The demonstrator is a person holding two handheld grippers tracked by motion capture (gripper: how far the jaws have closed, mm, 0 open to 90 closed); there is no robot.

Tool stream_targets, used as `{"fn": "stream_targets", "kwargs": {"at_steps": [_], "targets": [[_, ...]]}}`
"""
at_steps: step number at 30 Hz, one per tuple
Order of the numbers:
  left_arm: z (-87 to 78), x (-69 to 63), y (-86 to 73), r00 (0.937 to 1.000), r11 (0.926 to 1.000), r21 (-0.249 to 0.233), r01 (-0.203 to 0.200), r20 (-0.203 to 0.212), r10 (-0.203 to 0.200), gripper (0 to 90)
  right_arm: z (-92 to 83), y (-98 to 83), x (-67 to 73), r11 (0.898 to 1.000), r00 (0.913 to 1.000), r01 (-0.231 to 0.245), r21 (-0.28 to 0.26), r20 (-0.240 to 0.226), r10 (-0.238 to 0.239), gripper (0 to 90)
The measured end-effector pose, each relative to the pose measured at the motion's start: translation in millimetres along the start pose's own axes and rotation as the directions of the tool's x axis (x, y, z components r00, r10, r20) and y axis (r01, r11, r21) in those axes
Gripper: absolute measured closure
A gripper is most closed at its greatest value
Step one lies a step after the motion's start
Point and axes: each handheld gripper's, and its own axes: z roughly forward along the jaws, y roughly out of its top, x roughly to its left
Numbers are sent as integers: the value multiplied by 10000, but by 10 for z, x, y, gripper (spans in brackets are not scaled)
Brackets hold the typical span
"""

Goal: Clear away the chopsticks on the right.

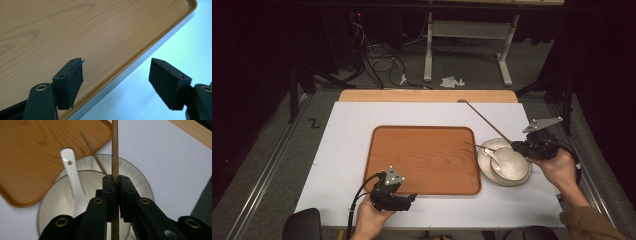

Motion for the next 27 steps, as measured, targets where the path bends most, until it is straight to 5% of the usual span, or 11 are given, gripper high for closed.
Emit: {"fn": "stream_targets", "kwargs": {"at_steps": [12,19,27], "targets": [[-4,-2,2,10000,10000,-11,-30,9,30,275,-40,58,530,9989,9960,293,-372,-829,-323,852],[-7,-6,4,10000,10000,10,-79,20,79,275,124,48,827,9978,9919,609,-243,-1098,-632,851],[-11,-13,6,10000,10000,-36,-52,50,52,275,406,61,1067,9992,9878,371,125,-1521,-348,850]]}}
